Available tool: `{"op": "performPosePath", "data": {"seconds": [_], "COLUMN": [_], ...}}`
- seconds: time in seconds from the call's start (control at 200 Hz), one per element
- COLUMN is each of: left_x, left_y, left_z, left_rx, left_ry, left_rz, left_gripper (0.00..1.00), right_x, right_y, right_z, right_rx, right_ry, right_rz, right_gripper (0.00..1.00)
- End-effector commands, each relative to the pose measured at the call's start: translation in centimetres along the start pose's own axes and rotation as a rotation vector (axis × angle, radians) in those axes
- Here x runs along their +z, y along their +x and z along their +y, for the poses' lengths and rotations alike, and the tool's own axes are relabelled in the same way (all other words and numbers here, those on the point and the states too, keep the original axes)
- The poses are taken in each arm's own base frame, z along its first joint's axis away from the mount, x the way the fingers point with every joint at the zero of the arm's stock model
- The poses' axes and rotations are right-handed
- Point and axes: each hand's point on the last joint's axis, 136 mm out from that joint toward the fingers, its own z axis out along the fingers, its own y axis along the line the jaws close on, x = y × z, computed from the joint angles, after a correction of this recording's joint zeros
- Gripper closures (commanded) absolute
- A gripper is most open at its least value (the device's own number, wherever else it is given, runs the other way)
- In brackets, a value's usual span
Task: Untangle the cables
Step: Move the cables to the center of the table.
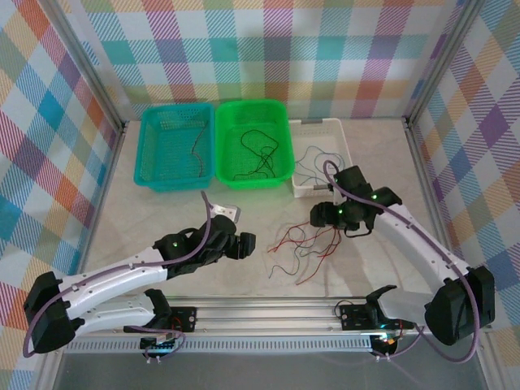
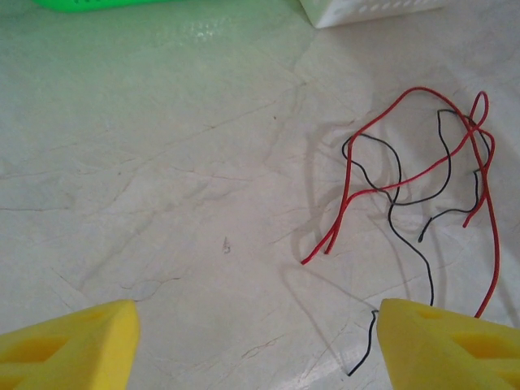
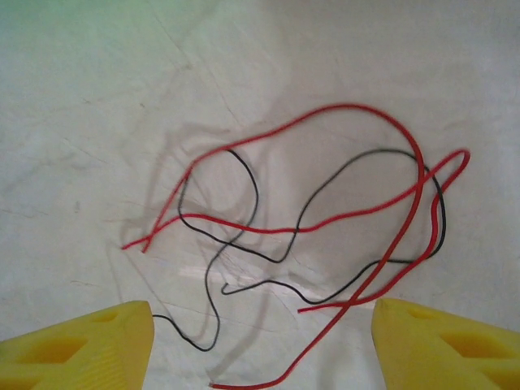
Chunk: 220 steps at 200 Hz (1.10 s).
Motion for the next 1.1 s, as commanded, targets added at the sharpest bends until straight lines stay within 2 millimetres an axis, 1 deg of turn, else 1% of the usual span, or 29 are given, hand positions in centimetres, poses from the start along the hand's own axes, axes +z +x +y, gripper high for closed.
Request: {"op": "performPosePath", "data": {"seconds": [0.0, 0.12, 0.175, 0.315, 0.405, 0.54, 0.61, 0.765, 0.875, 0.925, 0.995, 1.095], "left_x": [-0.7, -1.0, -1.1, -1.1, -1.3, -1.7, -1.7, -1.7, -1.6, -1.7, -1.9, -1.9], "left_y": [-1.8, -1.6, -1.5, -1.1, -1.1, -1.2, -1.1, -1.0, -1.0, -1.1, -1.3, -1.3], "left_z": [-1.2, -0.7, -0.5, -0.1, 0.0, 0.4, 0.5, 0.6, 0.5, 0.4, 0.3, 0.5], "left_rx": [-0.013, -0.011, -0.016, -0.014, -0.011, -0.010, -0.008, -0.005, -0.003, -0.002, -0.001, -0.004], "left_ry": [0.042, 0.027, 0.023, 0.010, 0.005, -0.009, -0.010, -0.015, -0.015, -0.013, -0.010, -0.014], "left_rz": [-0.041, -0.041, -0.041, -0.029, -0.028, -0.038, -0.032, -0.030, -0.027, -0.024, -0.027, -0.038], "left_gripper": [0.23, 0.23, 0.23, 0.23, 0.23, 0.23, 0.23, 0.23, 0.23, 0.23, 0.23, 0.23], "right_x": [1.0, 3.7, 4.6, 5.9, 6.7, 7.7, 7.9, 8.2, 8.6, 8.3, 7.3, 5.9], "right_y": [-0.6, 0.5, 0.4, -0.5, -0.6, -0.9, -0.9, -0.6, -0.5, -0.5, -0.5, -0.4], "right_z": [0.4, -0.7, -0.8, -1.3, -1.6, -2.6, -3.1, -3.7, -3.7, -3.7, -3.8, -3.3], "right_rx": [0.052, 0.087, 0.094, 0.095, 0.103, 0.127, 0.129, 0.133, 0.130, 0.129, 0.132, 0.131], "right_ry": [-0.039, -0.009, -0.006, 0.038, 0.050, 0.081, 0.110, 0.128, 0.137, 0.147, 0.148, 0.117], "right_rz": [-0.048, 0.008, 0.013, 0.021, 0.035, 0.056, 0.064, 0.071, 0.102, 0.105, 0.074, 0.046], "right_gripper": [0.28, 0.29, 0.30, 0.31, 0.33, 0.36, 0.36, 0.36, 0.38, 0.38, 0.38, 0.37]}}
